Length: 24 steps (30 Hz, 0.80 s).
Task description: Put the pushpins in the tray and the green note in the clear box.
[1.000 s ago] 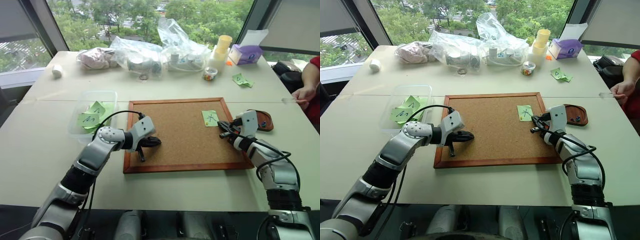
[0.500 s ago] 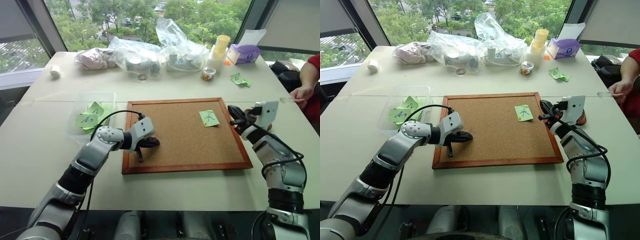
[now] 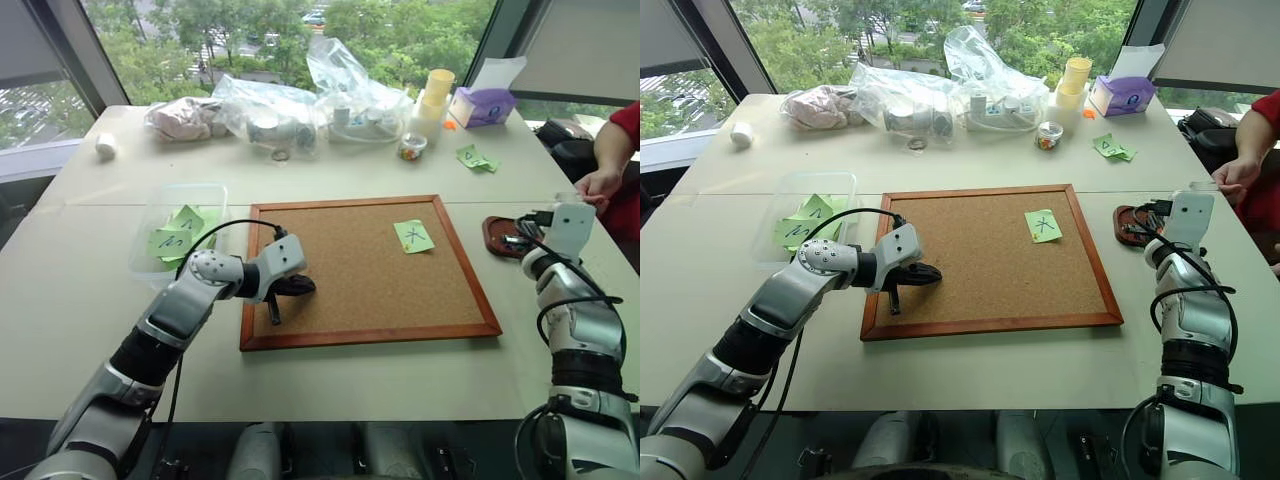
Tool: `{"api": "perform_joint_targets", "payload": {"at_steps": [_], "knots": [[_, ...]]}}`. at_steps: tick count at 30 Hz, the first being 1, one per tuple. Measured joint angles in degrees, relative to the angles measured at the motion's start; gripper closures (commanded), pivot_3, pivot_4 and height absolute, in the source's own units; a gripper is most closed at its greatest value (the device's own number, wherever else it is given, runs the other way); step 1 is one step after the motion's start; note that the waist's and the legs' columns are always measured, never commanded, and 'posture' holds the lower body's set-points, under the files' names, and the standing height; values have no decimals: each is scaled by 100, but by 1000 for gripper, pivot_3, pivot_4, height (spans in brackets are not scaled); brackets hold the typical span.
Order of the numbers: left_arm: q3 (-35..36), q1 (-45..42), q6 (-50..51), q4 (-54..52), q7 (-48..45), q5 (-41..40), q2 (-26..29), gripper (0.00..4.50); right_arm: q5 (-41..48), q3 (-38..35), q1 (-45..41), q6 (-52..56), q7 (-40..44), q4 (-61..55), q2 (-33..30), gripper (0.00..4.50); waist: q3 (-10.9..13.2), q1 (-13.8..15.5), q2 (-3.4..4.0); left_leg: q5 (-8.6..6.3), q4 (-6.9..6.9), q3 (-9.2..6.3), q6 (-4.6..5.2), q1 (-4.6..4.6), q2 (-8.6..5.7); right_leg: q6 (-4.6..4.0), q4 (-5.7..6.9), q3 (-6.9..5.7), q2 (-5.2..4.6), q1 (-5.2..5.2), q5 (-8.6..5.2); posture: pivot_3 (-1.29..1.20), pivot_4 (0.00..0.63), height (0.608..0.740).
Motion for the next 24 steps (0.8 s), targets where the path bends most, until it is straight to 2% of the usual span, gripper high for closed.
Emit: {"api": "perform_joint_targets", "payload": {"at_steps": [4, 7, 14, 24], "knots": [[5, 5, 0, -3, 1, 0, 0, 4500, -103, 92, -207, -7, 27, 327, -33, 4454, 0, -14, 0, 0, 0, 0, 0, 5, 1, 0, 1, 0, 0, 6, 0, 0, 150, 735], [7, 19, 3, -21, 14, 0, 0, 4500, -110, 91, -269, -6, 28, 491, -33, 3664, 0, -36, 0, 0, -1, 0, 0, 6, 1, 0, 1, 0, 0, 7, 0, 0, 150, 735], [11, 63, 6, -34, 43, 1, -6, 4500, -91, 61, -280, -6, 34, 608, -34, 56, 0, -62, 0, 1, -2, 0, -1, 12, 2, 0, 0, 0, 0, 14, 0, 0, 150, 735], [7, 61, 5, 15, 74, 1, -29, 4500, 311, -249, -280, 151, 75, 592, -16, 56, 0, -66, 0, 0, -8, -1, -2, 44, 2, 0, -4, 0, -1, 48, 0, 0, 150, 735]]}}
